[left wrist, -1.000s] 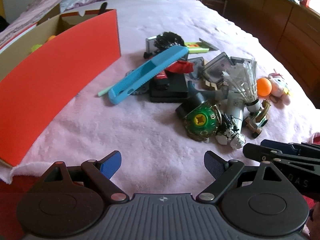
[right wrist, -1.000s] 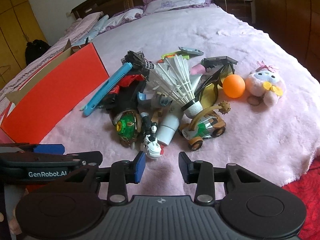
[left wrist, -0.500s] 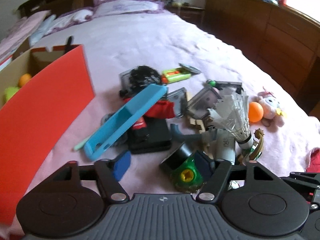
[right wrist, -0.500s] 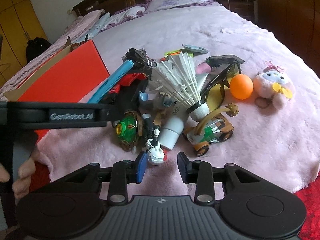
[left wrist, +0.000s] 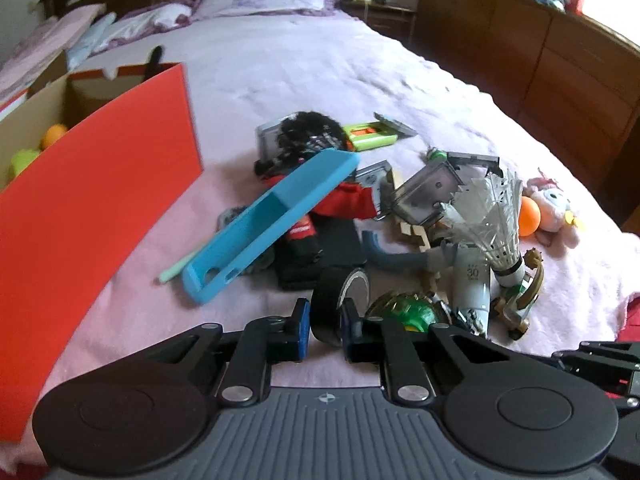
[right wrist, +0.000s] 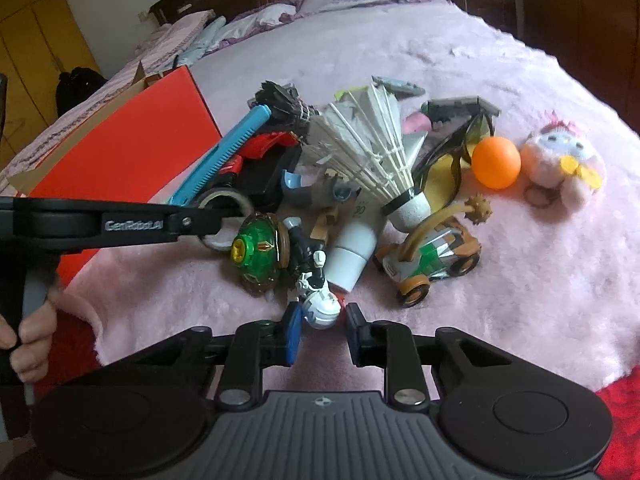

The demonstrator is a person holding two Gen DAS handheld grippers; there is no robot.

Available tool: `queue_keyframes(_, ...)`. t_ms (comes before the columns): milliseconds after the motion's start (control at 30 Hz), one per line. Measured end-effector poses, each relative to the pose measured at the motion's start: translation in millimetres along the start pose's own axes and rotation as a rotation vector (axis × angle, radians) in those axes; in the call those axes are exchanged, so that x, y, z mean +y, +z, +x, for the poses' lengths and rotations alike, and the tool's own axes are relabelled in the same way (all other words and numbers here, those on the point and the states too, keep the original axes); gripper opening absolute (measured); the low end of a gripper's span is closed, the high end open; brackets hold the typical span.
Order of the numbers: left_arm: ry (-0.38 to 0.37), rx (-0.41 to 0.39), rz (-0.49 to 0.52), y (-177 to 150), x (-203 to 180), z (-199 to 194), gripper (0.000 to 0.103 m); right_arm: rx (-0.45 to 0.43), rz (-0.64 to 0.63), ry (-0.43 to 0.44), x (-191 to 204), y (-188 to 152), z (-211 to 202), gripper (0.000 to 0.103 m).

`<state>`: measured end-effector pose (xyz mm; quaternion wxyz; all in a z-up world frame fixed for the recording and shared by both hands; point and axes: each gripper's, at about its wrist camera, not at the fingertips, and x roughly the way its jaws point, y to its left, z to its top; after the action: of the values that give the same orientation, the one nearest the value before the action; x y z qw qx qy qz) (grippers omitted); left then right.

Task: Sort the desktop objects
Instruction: 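Grasp the black tape roll with the left tool while the right tool grasps the white robot figure, then lift the tape roll with the left tool while the right tool lifts the robot figure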

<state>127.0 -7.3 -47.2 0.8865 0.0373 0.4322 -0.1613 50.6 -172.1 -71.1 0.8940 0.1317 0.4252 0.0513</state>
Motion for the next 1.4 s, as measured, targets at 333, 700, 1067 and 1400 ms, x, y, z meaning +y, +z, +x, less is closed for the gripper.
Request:
queue_keyframes(333,-0.002,0.043,-0.068,-32,15,-31,0.018,0.011,-0.054,-0.009,-1,-15,-31,0.026)
queue_keyframes(700,0.009,0.074,-0.066,-49,11,-25,0.022,0.036,-0.082,0.011,10,-19,-24,0.034)
queue_keyframes(1067,-0.016,0.073,-0.062,-50,6,-26,0.022,0.027,-0.044,0.01,6,-13,-18,0.034)
queue_keyframes(1400,0.072,0.056,-0.108,-47,19,-24,0.022,0.027,-0.028,0.004,4,-16,-16,0.034)
